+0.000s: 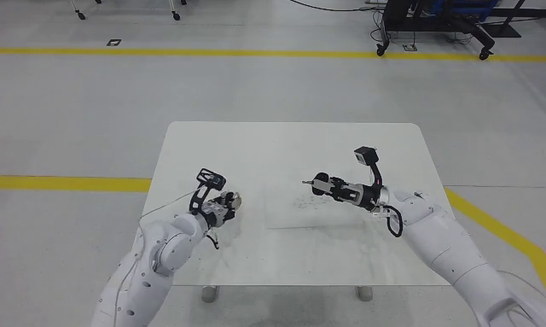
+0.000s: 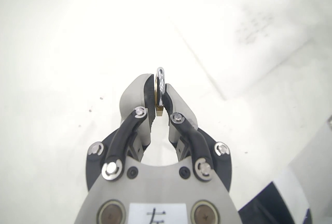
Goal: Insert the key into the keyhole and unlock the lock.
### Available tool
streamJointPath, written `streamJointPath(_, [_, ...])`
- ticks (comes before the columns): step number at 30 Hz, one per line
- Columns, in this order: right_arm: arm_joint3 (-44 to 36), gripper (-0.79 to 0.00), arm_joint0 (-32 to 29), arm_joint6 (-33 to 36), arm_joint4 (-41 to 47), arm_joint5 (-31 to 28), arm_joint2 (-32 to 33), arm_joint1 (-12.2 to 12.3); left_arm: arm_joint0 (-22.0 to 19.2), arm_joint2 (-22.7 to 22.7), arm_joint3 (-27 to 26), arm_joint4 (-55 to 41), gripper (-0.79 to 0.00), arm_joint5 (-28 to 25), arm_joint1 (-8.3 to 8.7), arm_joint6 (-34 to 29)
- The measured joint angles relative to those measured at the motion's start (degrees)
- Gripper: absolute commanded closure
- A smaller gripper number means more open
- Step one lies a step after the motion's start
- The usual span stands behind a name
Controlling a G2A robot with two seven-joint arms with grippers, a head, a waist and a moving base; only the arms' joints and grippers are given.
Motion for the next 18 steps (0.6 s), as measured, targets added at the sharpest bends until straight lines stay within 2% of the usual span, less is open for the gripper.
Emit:
streamJointPath(3, [0.00, 0.000, 0.00, 0.00, 0.00, 0.00, 0.00, 0.00, 0.36, -1.89, 2.12, -10.96, 0.000, -3.25, -0.27, 3.89])
streamJointPath(6, [0.00, 0.000, 0.00, 0.00, 0.00, 0.00, 0.00, 0.00, -0.11, -2.20, 3.72, -13.97, 0.000, -4.81, -0.12, 3.19])
streamJointPath(14, [0.00, 0.000, 0.00, 0.00, 0.00, 0.00, 0.00, 0.00, -0.62, 1.62, 2.46, 5.26, 0.000, -3.20, 0.19, 3.41])
streamJointPath(18, [0.00, 0.000, 0.00, 0.00, 0.00, 0.00, 0.00, 0.00, -1.04, 3.84, 3.24, 11.19, 0.000, -1.52, -0.03, 4.82])
